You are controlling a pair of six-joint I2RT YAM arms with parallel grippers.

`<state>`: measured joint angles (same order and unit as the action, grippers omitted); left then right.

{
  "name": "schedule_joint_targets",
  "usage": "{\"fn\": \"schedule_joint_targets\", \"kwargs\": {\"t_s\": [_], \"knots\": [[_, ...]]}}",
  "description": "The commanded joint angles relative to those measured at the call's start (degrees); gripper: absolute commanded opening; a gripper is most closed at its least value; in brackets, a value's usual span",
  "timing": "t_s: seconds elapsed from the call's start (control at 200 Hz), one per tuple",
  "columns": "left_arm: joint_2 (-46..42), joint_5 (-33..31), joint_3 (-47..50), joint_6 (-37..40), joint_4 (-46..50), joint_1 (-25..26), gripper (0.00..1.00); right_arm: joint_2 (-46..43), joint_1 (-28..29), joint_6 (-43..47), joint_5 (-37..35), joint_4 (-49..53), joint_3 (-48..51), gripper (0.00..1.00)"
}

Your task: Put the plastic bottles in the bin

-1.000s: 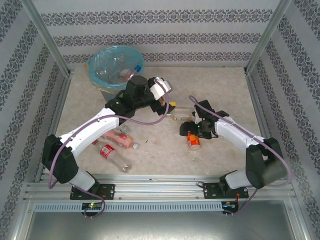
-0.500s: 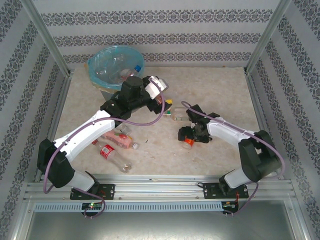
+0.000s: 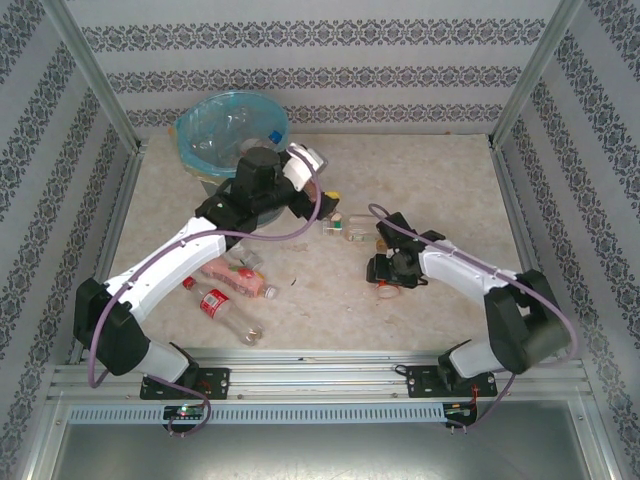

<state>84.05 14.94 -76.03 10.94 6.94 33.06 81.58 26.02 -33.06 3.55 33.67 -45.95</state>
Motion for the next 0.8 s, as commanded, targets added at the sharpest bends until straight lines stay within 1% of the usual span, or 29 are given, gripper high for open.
{"fn": "schedule_joint_targets", "kwargs": {"t_s": [0.0, 0.125, 0.17, 0.315, 0.44, 0.605, 0.719, 0.794], "knots": [[-0.08, 3.38, -2.9, -5.93, 0.55, -1.69, 1.0, -4.15, -0.15, -0.06, -1.48, 0.97, 1.35, 0.56], [-0.16, 6.12, -3.15, -10.44, 0.45, -3.57, 1.0, -8.15, -0.18, 1.05, -0.72, 2.44, 0.92, 0.55], [-0.2, 7.8, -3.27, -12.41, 0.4, -4.31, 1.0, -9.66, -0.1, 1.91, 0.53, 2.45, 0.28, 0.53], [-0.34, 12.86, -4.79, -17.77, 1.05, -6.01, 1.0, -15.32, 0.77, 4.32, 4.03, 1.06, -3.04, 0.51], [-0.27, 16.39, -6.97, -20.9, 2.67, -6.99, 0.98, -18.89, 1.31, 6.11, 9.27, -3.77, -5.51, 0.48], [0.45, 22.7, -9.0, -27.22, 2.89, -8.14, 0.94, -19.79, 3.33, 10.23, 16.03, -10.2, -10.16, 0.46], [1.43, 29.07, -9.28, -31.89, 0.49, -8.62, 0.9, -20.25, 6.42, 13.15, 18.41, -15.19, -12.2, 0.47], [2.16, 32.91, -9.49, -34.16, -0.65, -8.7, 0.89, -20.34, 8.17, 14.28, 18.6, -18.3, -12.61, 0.47]]}}
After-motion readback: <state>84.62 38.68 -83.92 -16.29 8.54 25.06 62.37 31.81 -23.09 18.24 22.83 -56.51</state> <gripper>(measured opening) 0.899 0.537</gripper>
